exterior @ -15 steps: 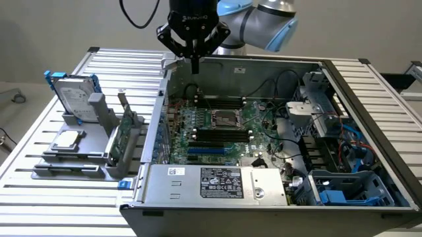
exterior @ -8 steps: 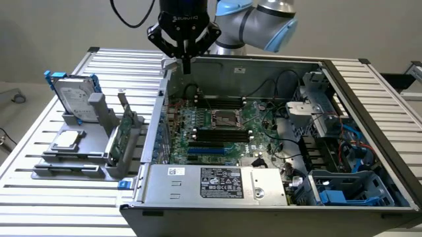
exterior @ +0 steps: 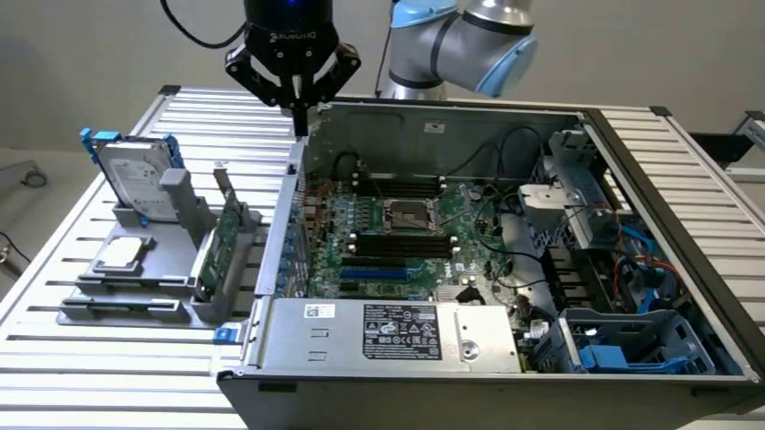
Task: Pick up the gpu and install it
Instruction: 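Reach for the gpu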
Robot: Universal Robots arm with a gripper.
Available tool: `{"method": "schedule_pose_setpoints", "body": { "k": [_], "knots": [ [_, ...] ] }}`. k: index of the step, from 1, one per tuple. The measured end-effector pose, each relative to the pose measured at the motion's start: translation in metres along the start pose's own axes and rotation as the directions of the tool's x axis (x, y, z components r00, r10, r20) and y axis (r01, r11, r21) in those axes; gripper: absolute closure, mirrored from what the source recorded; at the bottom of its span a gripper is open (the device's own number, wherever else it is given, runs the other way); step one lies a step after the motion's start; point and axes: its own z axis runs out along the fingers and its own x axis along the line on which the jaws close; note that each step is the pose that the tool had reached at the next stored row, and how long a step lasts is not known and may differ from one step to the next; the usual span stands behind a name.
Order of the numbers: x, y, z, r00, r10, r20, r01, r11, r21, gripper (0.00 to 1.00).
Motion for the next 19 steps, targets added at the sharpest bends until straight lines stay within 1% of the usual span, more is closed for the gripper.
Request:
{"method": "schedule_pose_setpoints", "body": {
  "k": [4,5,7,9,13,15,19],
  "knots": [
    [0.017,0.0040,0.0030,0.9999,0.001,-0.0130,-0.001,1.0000,-0.0012,0.89],
    [0.020,0.0051,0.0039,0.9999,0.001,-0.0156,-0.001,1.0000,-0.0008,0.89],
    [0.027,0.0076,0.0061,0.9998,0.001,-0.0183,-0.001,1.0000,0.0016,0.89],
    [0.033,0.0106,0.0086,0.9998,0.002,-0.0200,-0.002,1.0000,0.0064,0.89],
    [0.042,0.0162,0.0144,0.9997,0.011,-0.0224,-0.010,0.9998,0.0190,0.89],
    [0.044,0.0179,0.0174,0.9995,0.021,-0.0234,-0.020,0.9995,0.0255,0.89],
    [0.046,0.0190,0.0237,0.9981,0.057,-0.0231,-0.056,0.9978,0.0340,0.89]
  ]
}}
